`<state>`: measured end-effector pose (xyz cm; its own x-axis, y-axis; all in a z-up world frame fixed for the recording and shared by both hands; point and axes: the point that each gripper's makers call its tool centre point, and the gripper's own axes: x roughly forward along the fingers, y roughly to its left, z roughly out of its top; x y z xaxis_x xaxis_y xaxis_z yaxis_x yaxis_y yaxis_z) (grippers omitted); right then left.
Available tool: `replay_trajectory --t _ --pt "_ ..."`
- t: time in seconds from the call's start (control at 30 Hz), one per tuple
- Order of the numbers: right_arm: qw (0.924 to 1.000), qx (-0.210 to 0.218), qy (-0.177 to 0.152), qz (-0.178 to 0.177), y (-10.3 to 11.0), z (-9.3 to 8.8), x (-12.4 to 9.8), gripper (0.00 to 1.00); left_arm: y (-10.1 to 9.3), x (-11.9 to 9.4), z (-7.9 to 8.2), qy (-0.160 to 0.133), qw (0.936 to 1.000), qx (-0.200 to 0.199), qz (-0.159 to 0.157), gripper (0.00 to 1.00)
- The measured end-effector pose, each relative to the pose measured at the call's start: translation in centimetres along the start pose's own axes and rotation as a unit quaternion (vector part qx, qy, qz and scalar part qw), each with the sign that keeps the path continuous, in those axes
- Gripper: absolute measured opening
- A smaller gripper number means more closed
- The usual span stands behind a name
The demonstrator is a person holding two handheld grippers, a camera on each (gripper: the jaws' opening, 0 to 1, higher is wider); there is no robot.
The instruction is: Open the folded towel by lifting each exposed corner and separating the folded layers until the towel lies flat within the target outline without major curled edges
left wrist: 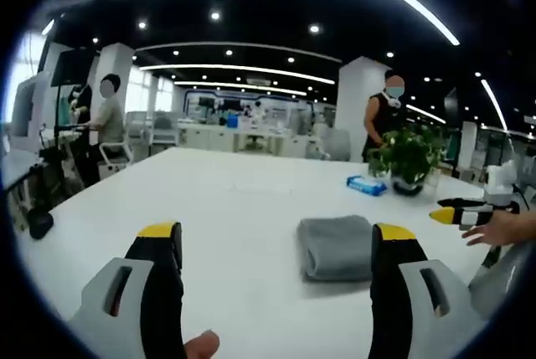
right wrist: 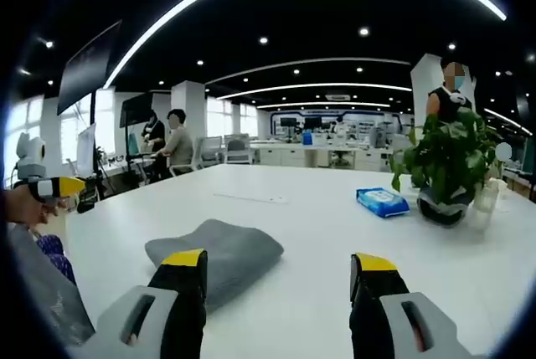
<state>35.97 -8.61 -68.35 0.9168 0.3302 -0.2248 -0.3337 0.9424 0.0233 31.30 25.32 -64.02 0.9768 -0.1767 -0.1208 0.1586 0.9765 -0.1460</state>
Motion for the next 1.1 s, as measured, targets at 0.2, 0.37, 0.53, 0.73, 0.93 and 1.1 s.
replay_trajectory --t 0.2,0.37,0.53,0.73,0.93,1.1 --pt "0.9998 -0.010 0.003 0.014 0.9 -0.1 0.0 0.69 -1.2 -0.7 -0.3 -0.006 0.9999 -0.006 -0.005 0.93" --pt "0.9987 -0.034 0.018 0.032 2.2 -0.7 0.3 0.69 -0.7 -0.8 0.0 -0.013 0.9995 0.029 0.004 0.88" --pt "0.9943 -0.087 0.019 0.060 3.4 1.0 -0.2 0.67 -0.5 -0.6 -0.3 -0.009 0.9996 0.026 -0.002 0.88" --pt "0.9932 -0.079 0.020 0.084 3.3 3.4 0.1 0.68 -1.3 -0.6 -0.6 -0.001 0.9988 0.047 -0.018 0.88" --pt "0.9832 -0.133 0.008 0.124 4.8 6.9 0.8 0.68 -1.0 -0.6 -0.4 -0.005 0.9984 0.055 -0.014 0.86" --pt "0.9740 -0.164 -0.006 0.156 7.8 9.3 1.8 0.66 -0.3 -0.4 -1.0 0.008 0.9987 0.050 -0.003 0.86"
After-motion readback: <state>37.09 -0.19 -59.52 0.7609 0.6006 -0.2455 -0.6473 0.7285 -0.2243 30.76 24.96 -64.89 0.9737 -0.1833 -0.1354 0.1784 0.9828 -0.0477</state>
